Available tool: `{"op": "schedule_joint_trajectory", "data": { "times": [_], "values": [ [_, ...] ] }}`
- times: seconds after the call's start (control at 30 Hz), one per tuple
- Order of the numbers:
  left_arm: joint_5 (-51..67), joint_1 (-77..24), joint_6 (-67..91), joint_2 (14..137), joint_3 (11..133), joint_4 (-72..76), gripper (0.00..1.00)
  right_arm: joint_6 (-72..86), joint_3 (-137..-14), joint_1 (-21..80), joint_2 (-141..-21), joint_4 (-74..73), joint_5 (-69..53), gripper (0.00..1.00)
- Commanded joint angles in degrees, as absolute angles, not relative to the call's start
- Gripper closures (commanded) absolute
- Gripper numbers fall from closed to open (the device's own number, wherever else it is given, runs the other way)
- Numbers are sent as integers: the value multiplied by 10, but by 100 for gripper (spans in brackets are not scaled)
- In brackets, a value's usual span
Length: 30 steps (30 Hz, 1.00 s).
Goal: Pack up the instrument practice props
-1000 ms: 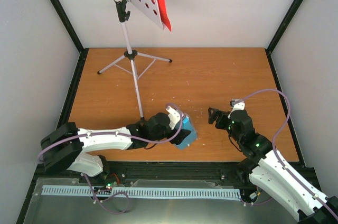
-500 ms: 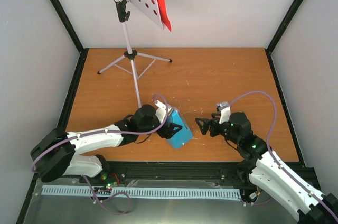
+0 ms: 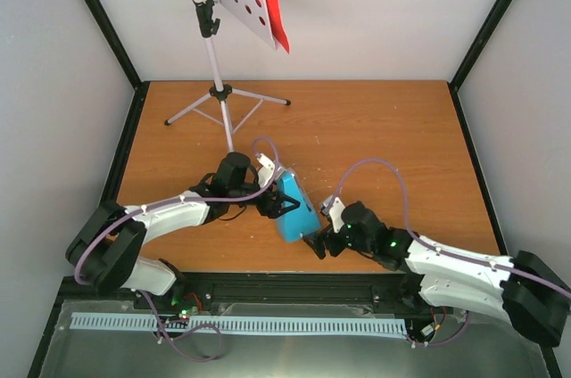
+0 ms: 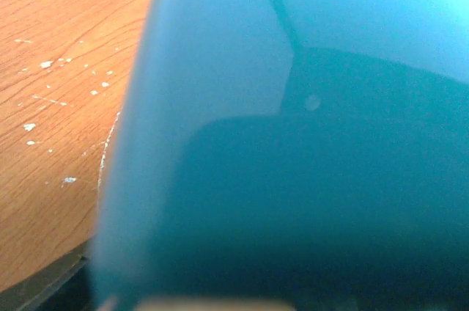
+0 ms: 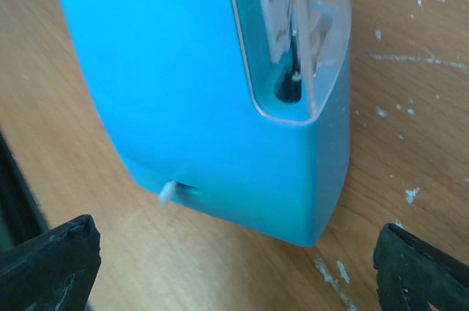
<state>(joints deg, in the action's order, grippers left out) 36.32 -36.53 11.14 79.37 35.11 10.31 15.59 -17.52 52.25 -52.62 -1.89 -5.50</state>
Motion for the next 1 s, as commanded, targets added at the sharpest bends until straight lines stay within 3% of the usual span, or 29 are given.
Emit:
{"op": "schedule_joint_trajectory", "data": {
  "times": [0.0, 0.5, 0.63, 0.7, 0.87, 0.97],
  "values": [
    [411, -357, 70, 818, 383, 83, 44, 133, -178, 561, -586, 39, 53, 0],
    [410, -357, 79, 822, 379, 95, 43, 108, -202, 583, -688, 89, 70, 0],
    [412, -357, 79, 821, 377, 95, 43, 118, -208, 586, -699, 83, 93, 4],
    [413, -357, 79, 821, 377, 94, 43, 125, -208, 586, -700, 83, 101, 9],
    [427, -356, 76, 819, 378, 97, 43, 142, -207, 586, -706, 89, 106, 40],
    [428, -357, 72, 819, 377, 93, 43, 146, -199, 587, -702, 97, 104, 47]
  ]
}}
